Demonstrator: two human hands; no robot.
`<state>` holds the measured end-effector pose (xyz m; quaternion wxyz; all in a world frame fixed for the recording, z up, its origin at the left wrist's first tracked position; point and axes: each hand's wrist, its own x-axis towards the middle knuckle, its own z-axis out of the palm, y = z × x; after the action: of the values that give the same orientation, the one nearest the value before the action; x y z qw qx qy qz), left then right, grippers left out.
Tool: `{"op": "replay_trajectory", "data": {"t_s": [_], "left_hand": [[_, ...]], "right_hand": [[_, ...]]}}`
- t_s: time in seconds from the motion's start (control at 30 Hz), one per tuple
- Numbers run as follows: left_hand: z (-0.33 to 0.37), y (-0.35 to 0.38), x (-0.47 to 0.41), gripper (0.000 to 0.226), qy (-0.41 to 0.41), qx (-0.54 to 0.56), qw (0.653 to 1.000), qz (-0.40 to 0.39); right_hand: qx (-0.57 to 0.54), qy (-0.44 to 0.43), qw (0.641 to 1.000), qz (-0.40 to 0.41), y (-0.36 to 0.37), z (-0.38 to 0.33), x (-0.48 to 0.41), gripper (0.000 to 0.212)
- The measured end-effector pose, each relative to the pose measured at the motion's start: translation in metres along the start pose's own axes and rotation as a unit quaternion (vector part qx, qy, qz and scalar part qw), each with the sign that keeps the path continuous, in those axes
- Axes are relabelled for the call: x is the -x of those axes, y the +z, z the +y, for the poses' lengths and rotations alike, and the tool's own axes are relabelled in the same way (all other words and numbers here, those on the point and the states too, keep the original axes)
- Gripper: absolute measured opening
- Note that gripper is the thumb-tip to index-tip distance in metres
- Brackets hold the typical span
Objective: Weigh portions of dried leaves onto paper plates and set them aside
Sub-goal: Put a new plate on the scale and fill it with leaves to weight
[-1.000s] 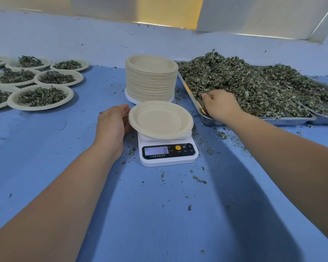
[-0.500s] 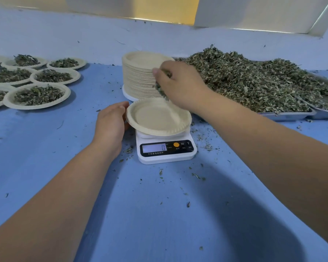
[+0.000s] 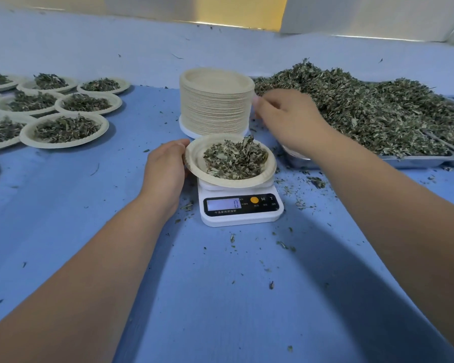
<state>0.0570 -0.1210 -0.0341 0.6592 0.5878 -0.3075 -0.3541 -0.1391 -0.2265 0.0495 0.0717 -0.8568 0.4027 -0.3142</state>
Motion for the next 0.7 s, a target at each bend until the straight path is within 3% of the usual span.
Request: {"op": "replay_trajectory", "data": {"t_s": [0.23, 0.57, 0.7], "left_hand": [[-0.002, -0.001, -0.001, 0.04, 0.011, -0.021, 1.0, -0.001], [-0.005, -0.003, -0.002, 0.037, 0.024, -0.028, 0.999, -0.018], [-0.004, -0.002, 0.0, 0.036, 0.026, -0.036, 0.999, -0.01]], "right_hand": [[0.166, 0.179, 0.969, -0.024, 0.012, 0.085, 0.032, 0.05], [0.204, 0.153, 0.967, -0.021, 0.019, 0.089, 0.04, 0.057], [0.144, 0.119, 0.982, 0.014, 0.016, 0.082, 0.045, 0.048]]}}
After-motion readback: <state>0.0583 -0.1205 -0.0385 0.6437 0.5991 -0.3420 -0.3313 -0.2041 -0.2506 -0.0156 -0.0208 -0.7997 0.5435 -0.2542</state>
